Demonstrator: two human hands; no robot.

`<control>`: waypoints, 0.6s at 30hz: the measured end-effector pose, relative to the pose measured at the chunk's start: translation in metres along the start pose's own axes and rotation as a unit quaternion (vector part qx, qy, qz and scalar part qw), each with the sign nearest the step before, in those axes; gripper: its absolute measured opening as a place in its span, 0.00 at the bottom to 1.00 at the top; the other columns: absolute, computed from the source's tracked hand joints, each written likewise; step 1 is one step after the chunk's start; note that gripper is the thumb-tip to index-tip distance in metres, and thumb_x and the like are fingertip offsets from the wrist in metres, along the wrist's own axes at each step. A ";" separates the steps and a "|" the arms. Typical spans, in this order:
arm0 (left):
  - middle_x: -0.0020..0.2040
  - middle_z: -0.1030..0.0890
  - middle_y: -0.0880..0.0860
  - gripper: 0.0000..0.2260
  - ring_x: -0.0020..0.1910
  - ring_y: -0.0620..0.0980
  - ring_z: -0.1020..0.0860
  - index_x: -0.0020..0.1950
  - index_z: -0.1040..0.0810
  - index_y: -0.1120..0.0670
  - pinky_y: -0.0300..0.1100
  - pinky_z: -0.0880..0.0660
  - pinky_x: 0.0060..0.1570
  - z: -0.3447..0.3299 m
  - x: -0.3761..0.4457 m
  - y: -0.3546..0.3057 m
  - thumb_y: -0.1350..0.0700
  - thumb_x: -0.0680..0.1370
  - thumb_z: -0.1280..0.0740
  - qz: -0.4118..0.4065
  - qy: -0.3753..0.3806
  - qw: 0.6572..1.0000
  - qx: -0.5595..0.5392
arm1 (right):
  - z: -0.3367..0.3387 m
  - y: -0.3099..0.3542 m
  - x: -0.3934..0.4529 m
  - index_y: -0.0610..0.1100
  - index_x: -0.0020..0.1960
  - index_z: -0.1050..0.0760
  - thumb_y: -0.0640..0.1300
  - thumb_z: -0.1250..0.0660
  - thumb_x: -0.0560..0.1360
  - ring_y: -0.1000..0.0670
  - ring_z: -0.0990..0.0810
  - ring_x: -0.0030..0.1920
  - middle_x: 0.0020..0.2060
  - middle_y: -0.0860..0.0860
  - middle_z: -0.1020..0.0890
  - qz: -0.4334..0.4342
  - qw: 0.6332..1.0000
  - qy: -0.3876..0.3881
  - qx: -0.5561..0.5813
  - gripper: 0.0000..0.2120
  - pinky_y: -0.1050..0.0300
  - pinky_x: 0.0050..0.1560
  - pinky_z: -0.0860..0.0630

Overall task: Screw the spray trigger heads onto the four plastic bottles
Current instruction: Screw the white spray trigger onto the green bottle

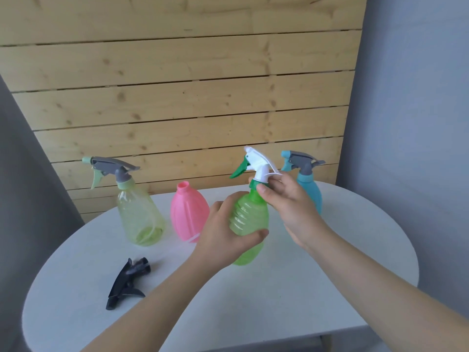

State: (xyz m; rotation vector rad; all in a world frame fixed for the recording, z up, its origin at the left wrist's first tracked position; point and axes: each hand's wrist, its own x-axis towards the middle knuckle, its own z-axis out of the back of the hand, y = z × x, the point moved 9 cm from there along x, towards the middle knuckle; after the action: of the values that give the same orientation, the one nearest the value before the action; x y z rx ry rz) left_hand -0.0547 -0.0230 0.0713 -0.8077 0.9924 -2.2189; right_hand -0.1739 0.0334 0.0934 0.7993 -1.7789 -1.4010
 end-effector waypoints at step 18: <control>0.54 0.31 0.44 0.32 0.51 0.21 0.36 0.63 0.34 0.35 0.16 0.37 0.42 0.003 -0.008 -0.005 0.46 0.62 0.25 -0.019 -0.040 0.999 0.006 | -0.007 -0.007 -0.005 0.44 0.54 0.23 0.43 0.27 0.66 0.45 0.21 0.55 0.49 0.45 0.20 -0.035 0.998 0.047 -0.017 0.17 0.44 0.67 0.32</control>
State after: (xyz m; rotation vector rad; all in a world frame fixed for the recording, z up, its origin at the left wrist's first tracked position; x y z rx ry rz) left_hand -0.0484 -0.0161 0.0746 -0.9093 0.9322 -2.2054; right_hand -0.1651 0.0324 0.0865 0.9017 -1.6653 -1.4128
